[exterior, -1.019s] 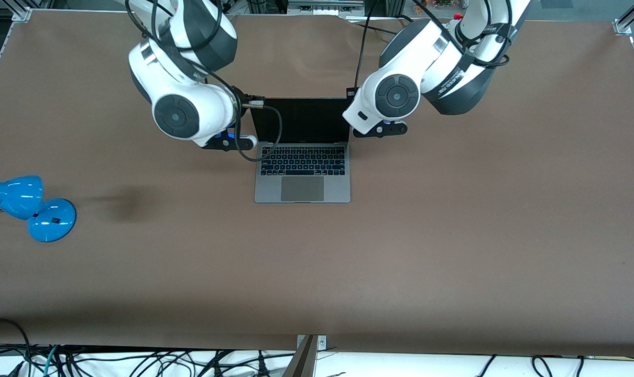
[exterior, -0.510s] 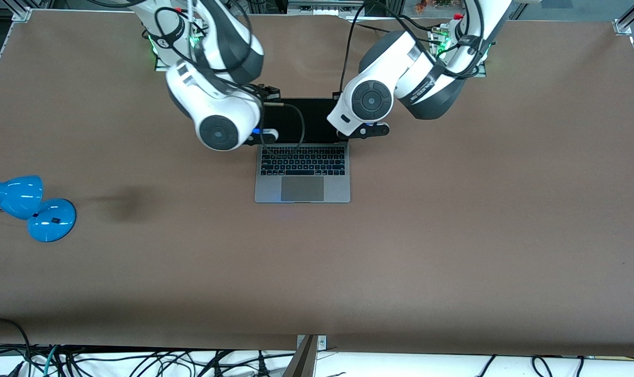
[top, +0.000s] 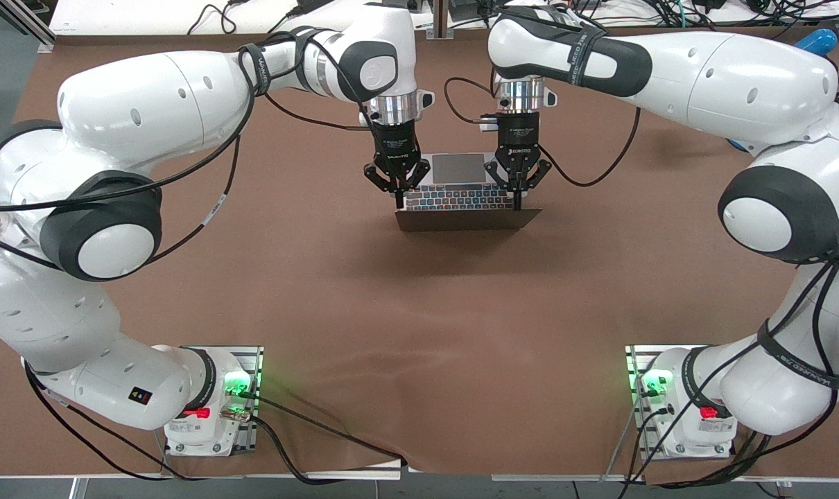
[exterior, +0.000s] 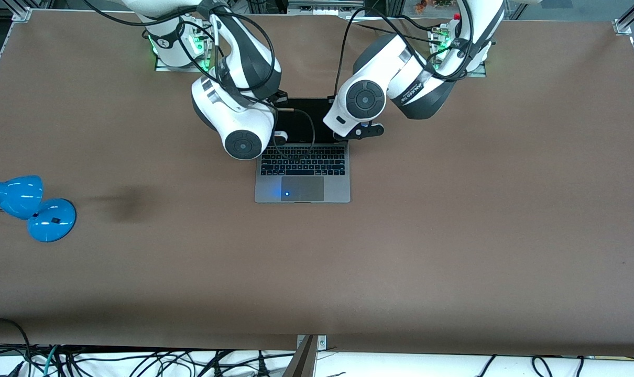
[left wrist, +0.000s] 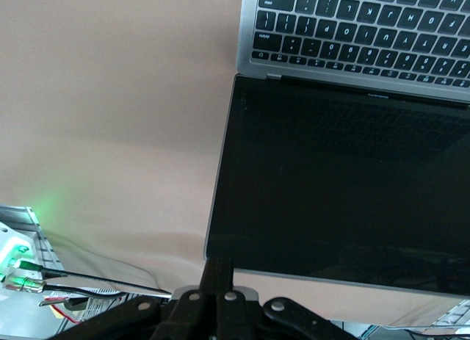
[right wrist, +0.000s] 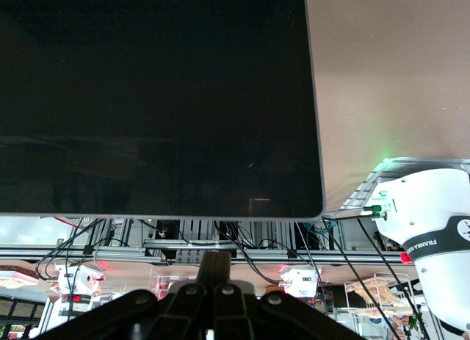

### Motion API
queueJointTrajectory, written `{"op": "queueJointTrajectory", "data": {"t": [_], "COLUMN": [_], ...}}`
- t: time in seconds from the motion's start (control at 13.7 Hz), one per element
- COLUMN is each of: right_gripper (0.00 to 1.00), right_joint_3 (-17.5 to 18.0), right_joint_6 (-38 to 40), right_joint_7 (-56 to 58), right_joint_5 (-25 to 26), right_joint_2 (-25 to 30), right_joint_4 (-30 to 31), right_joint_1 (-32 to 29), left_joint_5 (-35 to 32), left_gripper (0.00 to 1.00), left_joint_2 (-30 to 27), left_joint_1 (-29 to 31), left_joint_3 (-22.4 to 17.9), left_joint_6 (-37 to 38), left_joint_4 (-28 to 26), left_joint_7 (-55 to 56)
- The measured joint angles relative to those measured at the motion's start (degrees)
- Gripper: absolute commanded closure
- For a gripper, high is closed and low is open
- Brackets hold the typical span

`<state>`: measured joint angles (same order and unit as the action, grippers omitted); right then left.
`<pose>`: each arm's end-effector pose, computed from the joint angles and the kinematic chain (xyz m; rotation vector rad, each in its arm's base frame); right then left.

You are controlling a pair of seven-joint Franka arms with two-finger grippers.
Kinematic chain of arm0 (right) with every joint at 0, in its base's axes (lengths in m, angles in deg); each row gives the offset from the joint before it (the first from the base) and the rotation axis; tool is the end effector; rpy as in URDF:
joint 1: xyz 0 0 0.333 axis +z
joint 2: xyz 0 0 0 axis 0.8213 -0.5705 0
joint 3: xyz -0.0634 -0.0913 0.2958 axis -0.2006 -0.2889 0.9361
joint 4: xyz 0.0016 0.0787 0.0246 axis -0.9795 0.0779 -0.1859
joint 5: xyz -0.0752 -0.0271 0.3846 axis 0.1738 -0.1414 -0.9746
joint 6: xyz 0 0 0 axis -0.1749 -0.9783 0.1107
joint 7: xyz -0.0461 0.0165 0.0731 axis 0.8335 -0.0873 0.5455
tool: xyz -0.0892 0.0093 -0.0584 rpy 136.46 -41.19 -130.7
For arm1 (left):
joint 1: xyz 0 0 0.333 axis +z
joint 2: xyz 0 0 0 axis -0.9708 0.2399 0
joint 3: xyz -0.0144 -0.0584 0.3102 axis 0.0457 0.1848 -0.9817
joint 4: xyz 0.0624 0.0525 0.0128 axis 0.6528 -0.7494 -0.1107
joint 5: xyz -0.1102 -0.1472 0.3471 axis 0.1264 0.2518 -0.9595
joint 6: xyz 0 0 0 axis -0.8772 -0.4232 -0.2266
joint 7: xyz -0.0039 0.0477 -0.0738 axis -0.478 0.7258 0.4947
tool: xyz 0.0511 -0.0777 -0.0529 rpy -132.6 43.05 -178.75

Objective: Close laptop with both arms from behind
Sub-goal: 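Place both grippers behind the open laptop screen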

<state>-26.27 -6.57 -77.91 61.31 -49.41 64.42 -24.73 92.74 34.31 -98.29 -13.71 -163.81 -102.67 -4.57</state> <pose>0.4562 0.3887 0.3366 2.8188 0.0356 -1.3444 0.4346 -0.4289 0.3597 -2.9864 -0.2428 0.9142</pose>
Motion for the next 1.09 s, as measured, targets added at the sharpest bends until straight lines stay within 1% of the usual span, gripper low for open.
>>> {"op": "queueJointTrajectory", "data": {"t": [0.22,0.51,0.73,0.95,1.09], "right_gripper": [1.00,1.00,1.00,1.00,1.00], "right_joint_3": [-0.1,-0.3,-0.4,-0.5,-0.5], "right_joint_6": [-0.1,-0.6,-1.0,-1.1,-1.2], "right_joint_7": [0.0,0.0,0.0,0.0,0.0], "right_joint_5": [0.0,0.0,0.0,0.0,0.0], "right_joint_2": [-0.7,-1.3,-1.6,-1.5,-1.5], "right_joint_4": [0.1,0.1,0.0,-0.1,-0.1], "right_joint_1": [0.0,0.0,0.0,-0.1,-0.1], "left_joint_5": [-0.5,-0.7,-0.8,-0.8,-0.8], "left_gripper": [1.00,1.00,1.00,1.00,1.00], "left_joint_2": [0.8,1.2,0.2,-2.7,-3.8], "left_joint_1": [0.0,0.1,1.2,1.9,1.8], "left_joint_3": [-0.2,-0.7,-0.8,-0.7,0.2], "left_joint_6": [-2.2,-2.5,1.1,5.4,6.0], "left_joint_4": [0.0,0.1,0.7,1.1,0.9], "left_joint_7": [0.0,0.0,-0.1,0.0,0.6]}}
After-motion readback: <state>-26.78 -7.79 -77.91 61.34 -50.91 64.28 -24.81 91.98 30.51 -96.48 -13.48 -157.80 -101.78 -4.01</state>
